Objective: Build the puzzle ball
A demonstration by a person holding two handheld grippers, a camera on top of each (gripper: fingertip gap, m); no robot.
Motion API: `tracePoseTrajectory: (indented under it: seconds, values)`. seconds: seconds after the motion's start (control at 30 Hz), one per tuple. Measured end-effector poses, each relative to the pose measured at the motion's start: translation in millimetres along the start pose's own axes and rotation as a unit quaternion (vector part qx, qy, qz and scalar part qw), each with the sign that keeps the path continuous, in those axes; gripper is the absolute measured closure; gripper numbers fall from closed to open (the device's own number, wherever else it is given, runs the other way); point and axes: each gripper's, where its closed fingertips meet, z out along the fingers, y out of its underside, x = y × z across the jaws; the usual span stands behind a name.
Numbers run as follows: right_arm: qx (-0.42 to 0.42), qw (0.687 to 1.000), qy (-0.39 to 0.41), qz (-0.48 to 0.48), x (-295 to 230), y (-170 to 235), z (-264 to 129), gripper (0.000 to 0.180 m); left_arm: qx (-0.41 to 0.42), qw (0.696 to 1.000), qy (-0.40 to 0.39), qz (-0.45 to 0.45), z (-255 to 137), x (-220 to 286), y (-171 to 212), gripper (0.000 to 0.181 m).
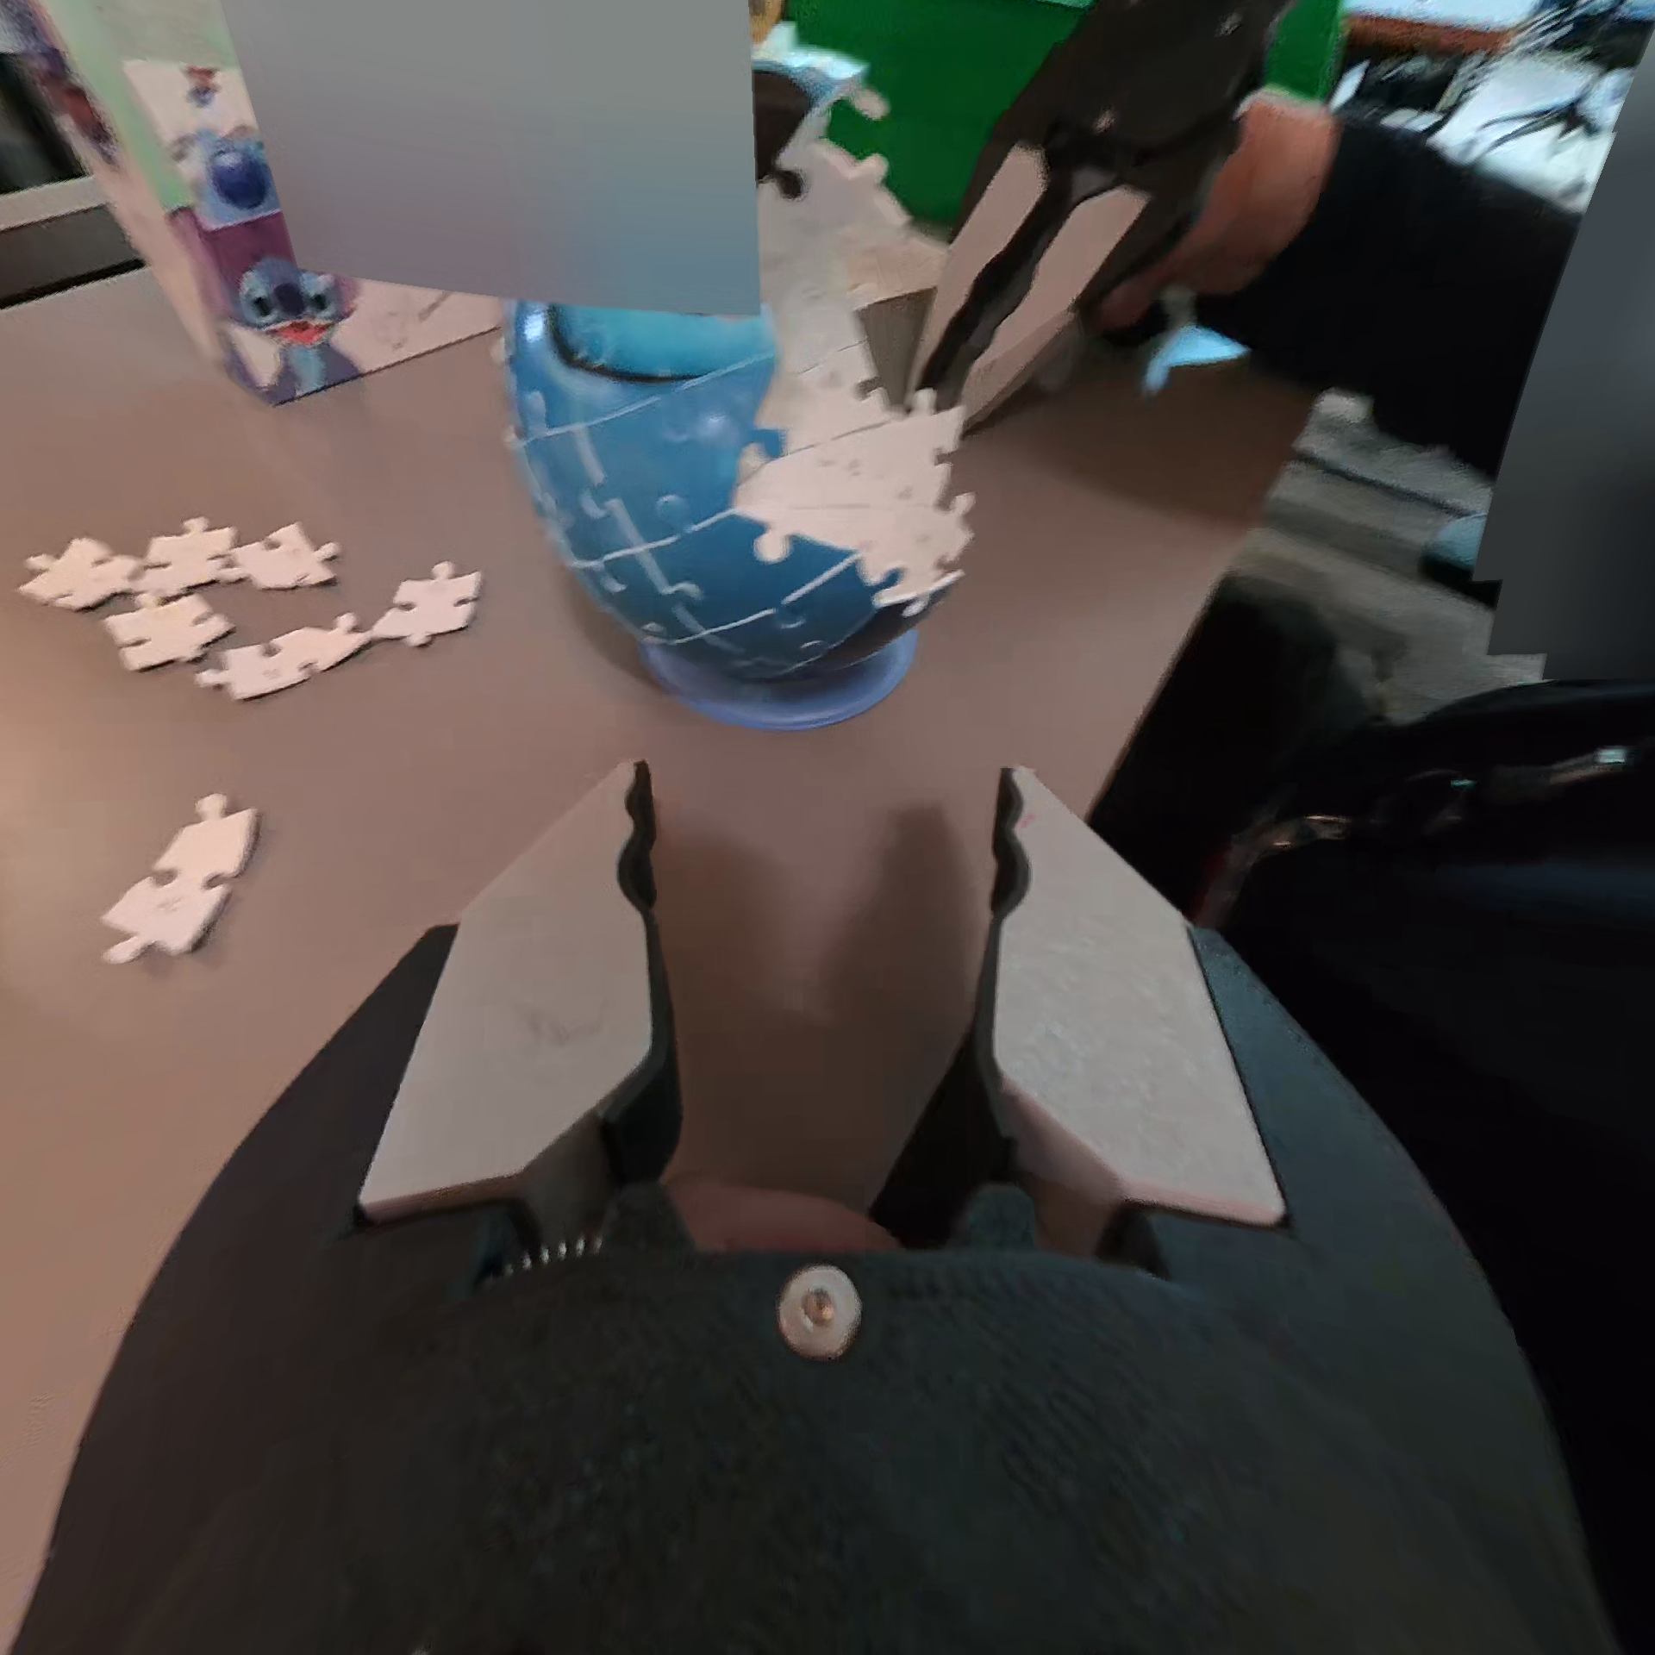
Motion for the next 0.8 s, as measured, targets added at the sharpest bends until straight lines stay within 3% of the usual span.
tracePoseTrajectory:
  seconds: [0.13,0.3,0.43,0.53,0.67,0.8]
  values:
    - [0.004,1.0,0.03,0.004,-12.2,2.3,-4.6,0.164,-0.001,0.997,0.079,-0.017,10.5,36.6,3.5,0.109]
    - [0.002,0.999,0.048,0.006,-25.8,2.0,-10.0,0.164,-0.045,0.994,0.1,0.027,29.4,62.5,14.8,0.109]
    - [0.018,0.999,0.045,0.015,-36.7,-5.4,-12.3,0.165,-0.011,0.992,0.129,0.005,44.6,90.5,-1.8,0.115]
    - [0.037,0.999,0.032,0.023,-45.8,-14.0,-15.3,0.165,0.05,0.995,0.082,-0.031,65.5,96.5,-23.5,0.131]
    - [0.038,0.999,0.027,0.014,-53.4,-12.1,-13.9,0.164,0.041,0.999,-0.03,0.006,95.5,88.1,-21.8,0.132]
    - [0.062,0.998,0.006,0.009,-67.6,-21.9,-19.4,0.164,0.033,0.997,-0.064,0.025,110.2,94.9,-24.7,0.13]
